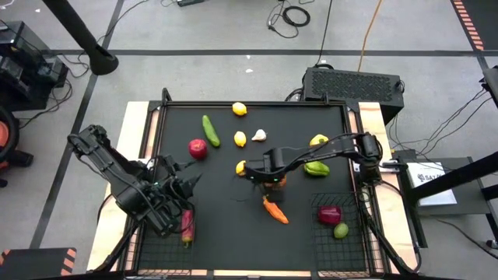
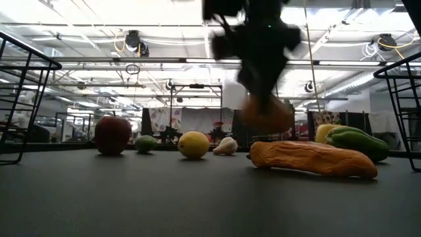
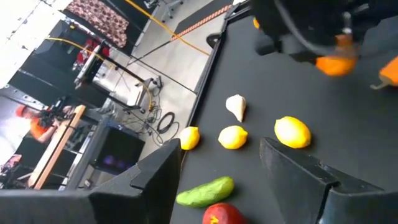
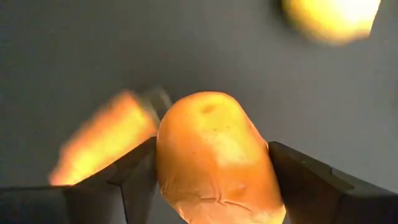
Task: Sort produce into baskets
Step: Put the ripe mango into the bottom left basket
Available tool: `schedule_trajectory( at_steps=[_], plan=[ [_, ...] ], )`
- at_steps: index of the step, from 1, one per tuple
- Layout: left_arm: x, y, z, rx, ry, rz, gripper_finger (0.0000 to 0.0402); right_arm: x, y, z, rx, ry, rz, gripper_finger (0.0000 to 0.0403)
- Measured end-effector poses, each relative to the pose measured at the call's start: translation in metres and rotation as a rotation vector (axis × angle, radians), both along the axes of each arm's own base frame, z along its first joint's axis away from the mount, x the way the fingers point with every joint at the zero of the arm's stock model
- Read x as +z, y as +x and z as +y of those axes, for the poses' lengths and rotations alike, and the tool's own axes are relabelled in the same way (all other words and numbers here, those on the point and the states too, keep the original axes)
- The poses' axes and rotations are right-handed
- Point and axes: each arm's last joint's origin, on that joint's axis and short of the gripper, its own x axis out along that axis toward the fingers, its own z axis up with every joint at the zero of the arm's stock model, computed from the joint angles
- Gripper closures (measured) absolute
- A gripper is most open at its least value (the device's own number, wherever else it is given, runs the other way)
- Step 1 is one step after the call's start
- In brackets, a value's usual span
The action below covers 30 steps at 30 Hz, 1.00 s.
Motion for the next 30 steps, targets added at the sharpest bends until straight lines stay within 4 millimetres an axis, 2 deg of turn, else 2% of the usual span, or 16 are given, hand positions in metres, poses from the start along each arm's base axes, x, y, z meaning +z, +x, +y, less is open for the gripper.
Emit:
schedule_trajectory(
  at_steps=[6,9,14,20,23,30],
  plan=[
    [0.001,-0.009,-0.008,-0.047,-0.018,0.002,0.0175,0.043,0.046,0.023,-0.004,0.097,-0.524,0.0136],
    [0.003,-0.014,-0.009,-0.057,-0.029,-0.01,0.0175,0.059,0.06,0.038,0.011,0.146,-0.764,0.0136],
    [0.01,-0.022,-0.001,-0.064,0.023,-0.025,0.0175,0.084,0.07,0.062,0.042,0.198,-1.055,0.0136],
    [0.026,-0.035,0.014,-0.077,0.099,-0.08,0.0176,0.098,0.07,0.08,0.002,0.157,-1.214,0.0136],
    [0.033,-0.042,0.022,-0.086,0.096,-0.087,0.0175,0.092,0.078,0.083,-0.066,0.134,-1.284,0.0136],
    [0.042,-0.053,0.034,-0.052,-0.009,-0.18,0.0175,0.035,0.111,0.09,-0.093,0.171,-1.378,0.0135]
  ],
)
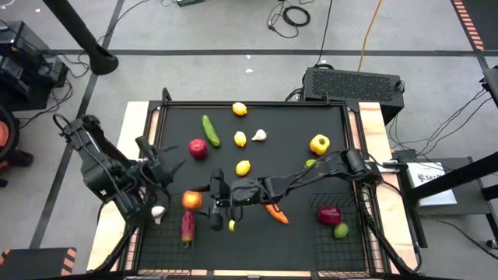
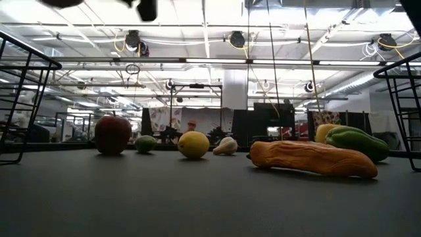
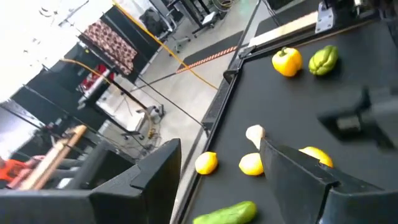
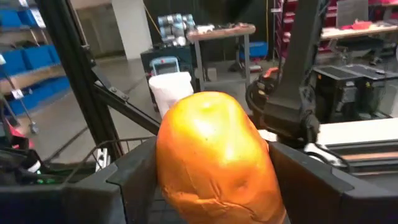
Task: Sort produce into baskets
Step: Put the ripe mango into the bottom left basket
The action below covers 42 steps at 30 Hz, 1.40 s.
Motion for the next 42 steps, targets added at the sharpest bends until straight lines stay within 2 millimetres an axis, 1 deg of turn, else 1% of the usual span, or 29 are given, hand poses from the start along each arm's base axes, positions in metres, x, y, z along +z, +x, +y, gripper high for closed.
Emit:
schedule_trajectory(
  at_steps=[3,5,9,15,22,25,33,36,39,42],
  plan=[
    [0.002,-0.002,0.002,0.003,-0.014,-0.012,0.0175,-0.021,0.009,-0.002,-0.005,0.022,-0.021,0.0135],
    [0.002,-0.002,0.002,0.005,-0.019,-0.015,0.0175,-0.032,0.014,-0.005,-0.014,0.031,-0.025,0.0135],
    [0.002,-0.002,0.002,0.005,-0.02,-0.015,0.0175,-0.042,0.018,-0.012,-0.029,0.03,-0.014,0.0135],
    [0.002,-0.001,0.001,0.01,-0.046,-0.038,0.0175,-0.047,0.019,-0.015,-0.031,0.023,0.013,0.0126],
    [0.002,0.0,0.0,0.012,-0.068,-0.058,0.0175,-0.047,0.019,-0.014,0.017,0.028,0.011,0.008],
    [0.002,0.0,0.0,0.018,-0.081,-0.068,0.0175,-0.046,0.019,-0.013,0.02,0.031,0.001,0.0067],
    [0.002,0.0,-0.001,0.023,-0.108,-0.076,0.0175,-0.045,0.019,-0.013,0.03,0.014,-0.006,0.0062],
    [0.0,0.0,-0.001,0.033,-0.194,-0.068,0.0175,-0.034,0.014,-0.011,0.053,-0.028,0.023,0.0062],
    [-0.001,0.0,-0.002,0.035,-0.232,-0.051,0.0175,-0.007,0.002,-0.01,0.064,-0.086,0.063,0.0062],
    [-0.001,0.0,-0.002,0.039,-0.243,-0.056,0.0175,0.019,-0.015,-0.009,0.077,-0.123,0.146,0.0062]
  ],
)
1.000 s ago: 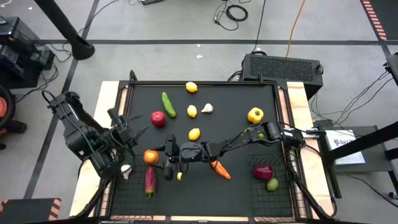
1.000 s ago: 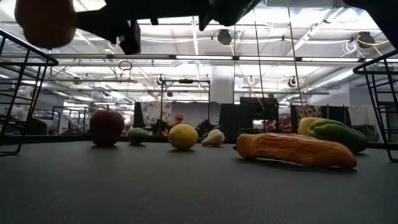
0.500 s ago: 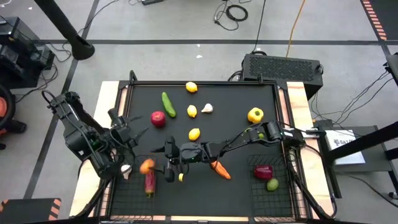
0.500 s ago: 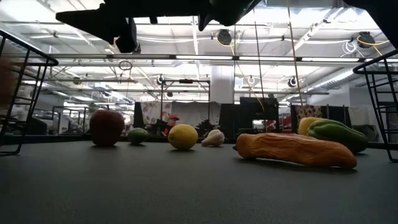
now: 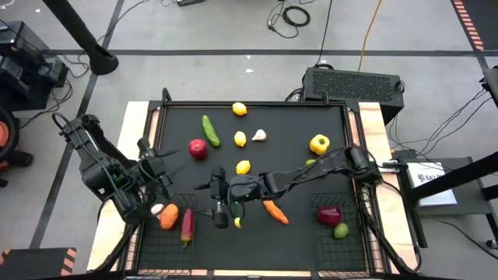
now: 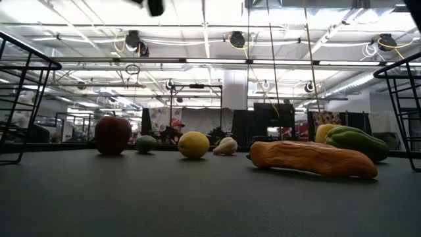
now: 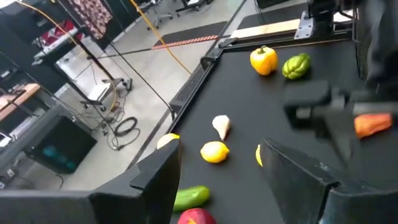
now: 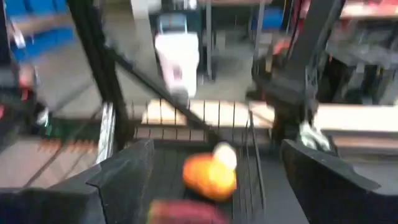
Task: Sort produce into baskets
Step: Put the ripe mango into the bottom left basket, then put the apple into the bottom right basket
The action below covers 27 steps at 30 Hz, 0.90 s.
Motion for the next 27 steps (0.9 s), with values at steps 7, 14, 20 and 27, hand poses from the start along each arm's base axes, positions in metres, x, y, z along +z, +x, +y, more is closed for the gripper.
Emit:
schedule_trajectory(
  at_steps=[7,14,20,27],
  plan=[
    [-0.016,0.003,-0.001,0.04,0.014,-0.028,0.0175,0.017,-0.051,0.004,0.004,-0.041,0.416,0.0064],
    [-0.03,0.014,0.009,0.112,0.108,-0.013,0.0175,0.0,-0.086,0.015,-0.1,-0.173,0.742,0.0064],
    [-0.029,0.029,0.021,0.192,0.094,-0.026,0.0175,-0.022,-0.101,0.006,-0.37,-0.378,0.889,0.0064],
    [-0.034,0.044,0.054,0.254,0.044,0.226,0.0175,-0.034,-0.1,-0.004,-0.46,-0.394,0.875,0.0064]
  ],
)
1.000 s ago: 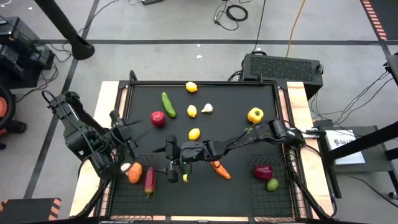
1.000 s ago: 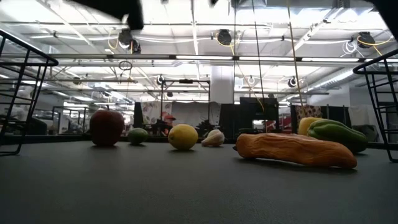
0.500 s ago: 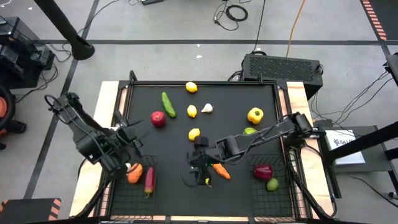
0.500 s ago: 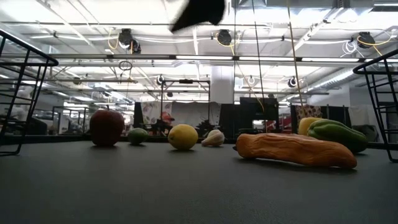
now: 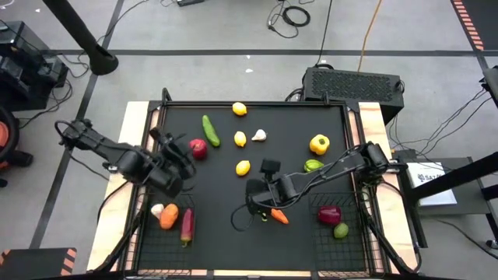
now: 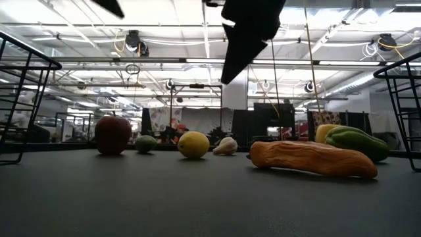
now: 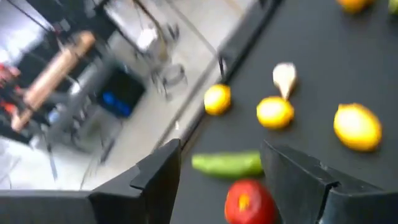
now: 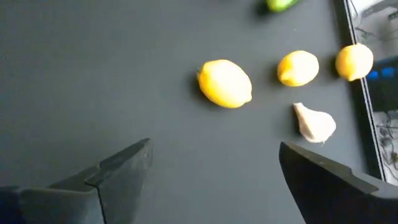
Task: Sort produce into baskets
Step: Put the apple into the bottom right basket
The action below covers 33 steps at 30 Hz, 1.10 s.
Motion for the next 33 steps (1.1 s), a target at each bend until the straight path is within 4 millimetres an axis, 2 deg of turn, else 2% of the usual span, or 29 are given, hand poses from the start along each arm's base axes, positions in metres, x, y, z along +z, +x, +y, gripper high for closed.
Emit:
schedule_trajectory(
  at_steps=[6,10,14,20,27,33],
  plan=[
    [-0.004,0.007,0.026,-0.004,-0.091,0.208,0.0175,-0.011,-0.003,-0.005,0.013,-0.018,0.045,0.0064],
    [-0.011,0.014,0.041,-0.112,-0.168,0.324,0.0175,-0.011,-0.003,-0.005,0.012,-0.019,0.048,0.0064],
    [-0.026,0.022,0.057,-0.226,-0.286,0.405,0.0175,-0.012,-0.004,0.0,0.026,-0.019,0.049,0.0064],
    [-0.057,0.025,0.084,-0.309,-0.373,0.478,0.0176,-0.012,-0.008,0.011,0.042,-0.011,0.048,0.0064],
    [-0.08,0.022,0.107,-0.304,-0.414,0.498,0.0177,-0.011,-0.015,0.023,0.054,-0.006,0.051,0.0064],
    [-0.098,0.015,0.118,-0.26,-0.435,0.532,0.021,-0.011,-0.016,0.028,0.062,-0.004,0.048,0.0064]
  ],
)
